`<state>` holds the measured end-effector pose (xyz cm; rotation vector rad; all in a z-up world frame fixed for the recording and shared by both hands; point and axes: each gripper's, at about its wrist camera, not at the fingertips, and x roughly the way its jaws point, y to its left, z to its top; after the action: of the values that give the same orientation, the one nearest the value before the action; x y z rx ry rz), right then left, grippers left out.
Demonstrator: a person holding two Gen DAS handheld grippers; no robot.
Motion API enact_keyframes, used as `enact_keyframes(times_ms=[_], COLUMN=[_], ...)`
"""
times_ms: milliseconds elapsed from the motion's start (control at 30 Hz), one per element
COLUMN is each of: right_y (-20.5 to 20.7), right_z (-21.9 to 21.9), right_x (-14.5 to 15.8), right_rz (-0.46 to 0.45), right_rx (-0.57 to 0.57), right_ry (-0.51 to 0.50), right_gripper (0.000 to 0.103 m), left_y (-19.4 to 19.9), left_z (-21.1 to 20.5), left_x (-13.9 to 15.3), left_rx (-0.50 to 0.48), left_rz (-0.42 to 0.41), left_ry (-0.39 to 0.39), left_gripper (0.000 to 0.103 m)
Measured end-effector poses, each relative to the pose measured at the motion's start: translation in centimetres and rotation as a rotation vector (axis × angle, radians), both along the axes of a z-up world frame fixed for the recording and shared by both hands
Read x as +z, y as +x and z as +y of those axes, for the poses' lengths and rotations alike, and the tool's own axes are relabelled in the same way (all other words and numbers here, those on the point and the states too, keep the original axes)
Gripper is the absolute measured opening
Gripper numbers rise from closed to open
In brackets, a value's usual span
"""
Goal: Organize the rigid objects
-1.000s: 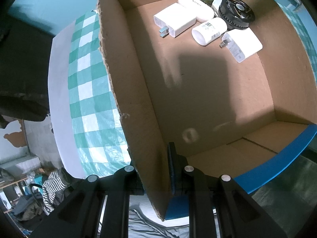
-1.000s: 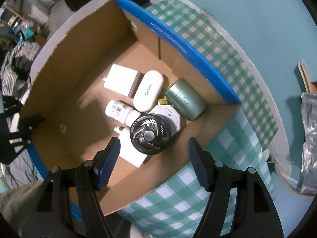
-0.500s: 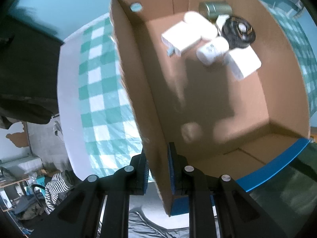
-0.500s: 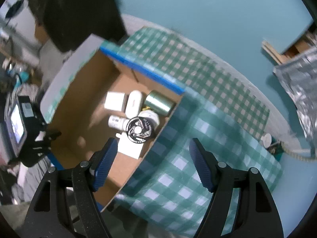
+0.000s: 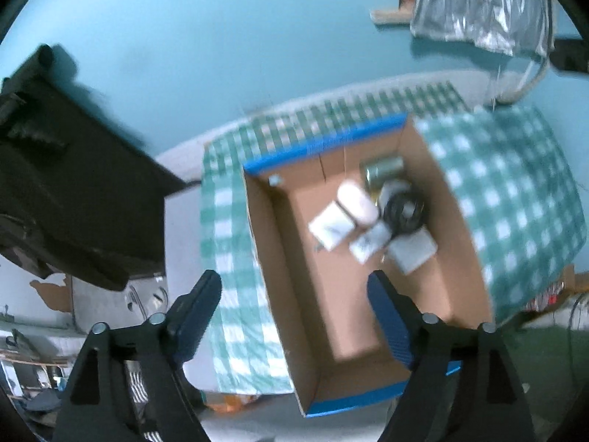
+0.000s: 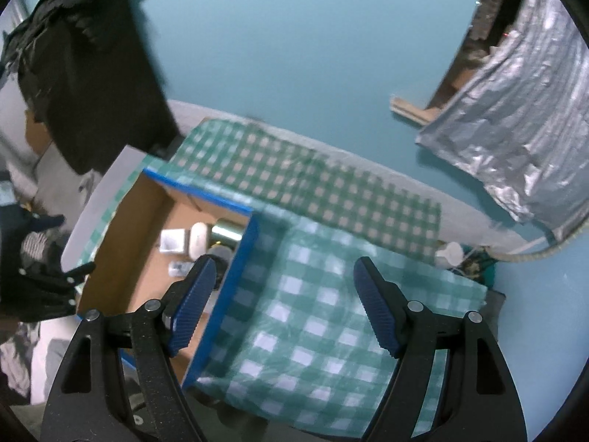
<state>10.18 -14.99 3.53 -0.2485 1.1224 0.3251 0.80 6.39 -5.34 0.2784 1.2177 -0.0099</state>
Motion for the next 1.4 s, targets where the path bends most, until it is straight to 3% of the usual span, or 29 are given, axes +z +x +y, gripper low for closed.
enact_keyframes(times_ms=[300,567,767,1067,1400], right_y=[-2.2,-3.6,-4.4,-4.8,-4.6], right_z=[-4.0,-6.9,-8.1,-9.0,-9.3], right_x=[2.6,4.3,4.7,4.4,4.3], right_rz=[-0.093,-0.173,-0.201,-0.204,-0.2], right_rx=[-0.119,-0.237,-0.264,-0.275,-0.267], right_ry=[0.052,0.116,0.118,0.118,0.111], right_gripper=[0.077,0.077,0.077,0.077,0.077], left_y=[0.4,0.0,-0.4,-0.4,-0.2], left_z=[-2.2,-3.4,-4.0,-5.2,-5.3], left_x=[5.4,9.0,9.8,10.7,9.4], left_rx=[0.033,0.069,0.095,0.085,0.136], left_rz=[-0.142,-0.25,-0.308,-0.331,-0.272], left_ry=[-0.027,-0.049,-0.075,-0.076,-0.098], left_gripper=[0.102,0.102,0.102,0.102,0.102])
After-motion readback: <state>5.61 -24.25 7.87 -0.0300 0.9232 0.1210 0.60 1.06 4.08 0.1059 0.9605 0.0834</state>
